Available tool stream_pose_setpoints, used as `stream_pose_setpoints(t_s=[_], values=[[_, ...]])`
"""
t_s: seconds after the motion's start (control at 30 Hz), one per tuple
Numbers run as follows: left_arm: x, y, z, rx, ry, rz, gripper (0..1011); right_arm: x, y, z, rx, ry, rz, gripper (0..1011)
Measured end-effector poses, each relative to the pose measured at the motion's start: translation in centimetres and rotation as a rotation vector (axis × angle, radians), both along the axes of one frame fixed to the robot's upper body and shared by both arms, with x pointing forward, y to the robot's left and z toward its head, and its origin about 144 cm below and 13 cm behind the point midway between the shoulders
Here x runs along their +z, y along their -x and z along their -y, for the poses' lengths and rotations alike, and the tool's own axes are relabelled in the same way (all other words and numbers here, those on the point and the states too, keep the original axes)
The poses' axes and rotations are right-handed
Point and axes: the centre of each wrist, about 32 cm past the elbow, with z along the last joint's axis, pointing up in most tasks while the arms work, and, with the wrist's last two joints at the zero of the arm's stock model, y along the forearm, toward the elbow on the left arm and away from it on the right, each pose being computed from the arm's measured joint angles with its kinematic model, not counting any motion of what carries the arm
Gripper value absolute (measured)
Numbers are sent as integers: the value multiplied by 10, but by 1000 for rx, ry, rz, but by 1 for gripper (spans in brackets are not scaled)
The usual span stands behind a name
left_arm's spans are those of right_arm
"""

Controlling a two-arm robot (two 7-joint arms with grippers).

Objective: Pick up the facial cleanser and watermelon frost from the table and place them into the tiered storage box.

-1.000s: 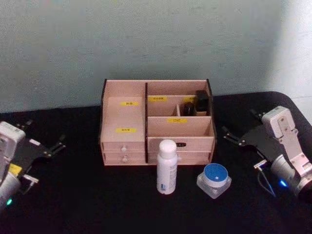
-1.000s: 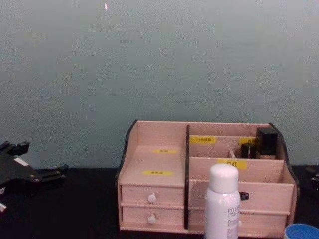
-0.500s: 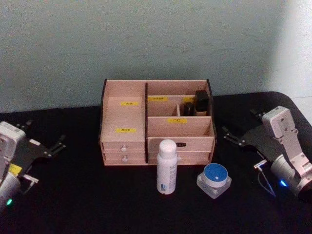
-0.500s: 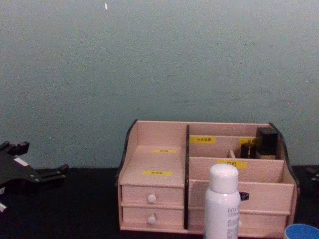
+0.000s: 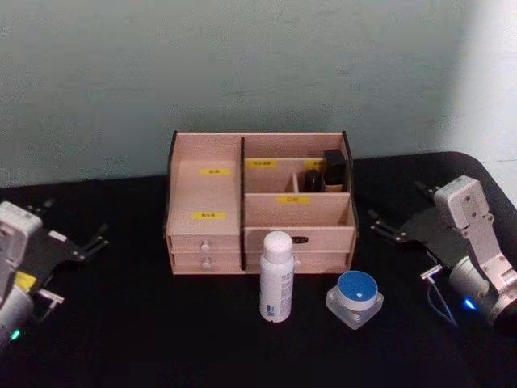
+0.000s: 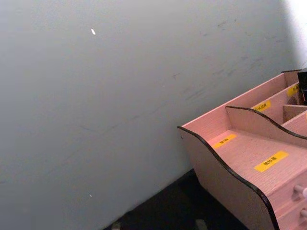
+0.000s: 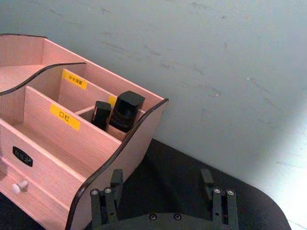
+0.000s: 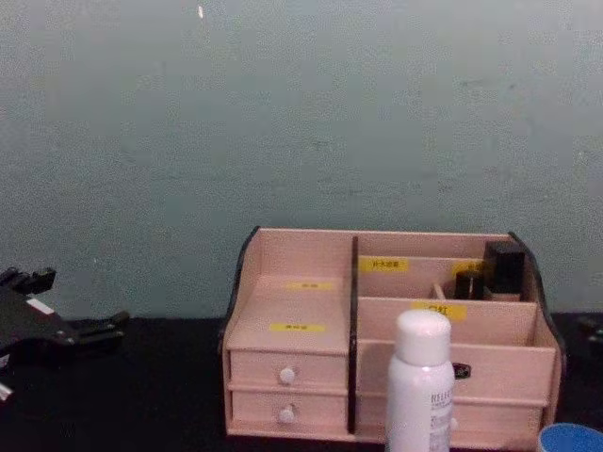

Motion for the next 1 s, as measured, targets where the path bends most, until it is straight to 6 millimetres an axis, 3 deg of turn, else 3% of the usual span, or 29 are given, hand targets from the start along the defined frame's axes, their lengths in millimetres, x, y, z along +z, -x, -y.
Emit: stream_pose_setpoints(t_s=[0.63, 1.0], values=[[0, 0, 0, 0, 0, 0, 1001, 8, 1, 1, -8, -51, 32, 1002], [0, 0, 0, 0, 0, 0, 1001, 25, 20, 11, 130, -152, 80, 1003]])
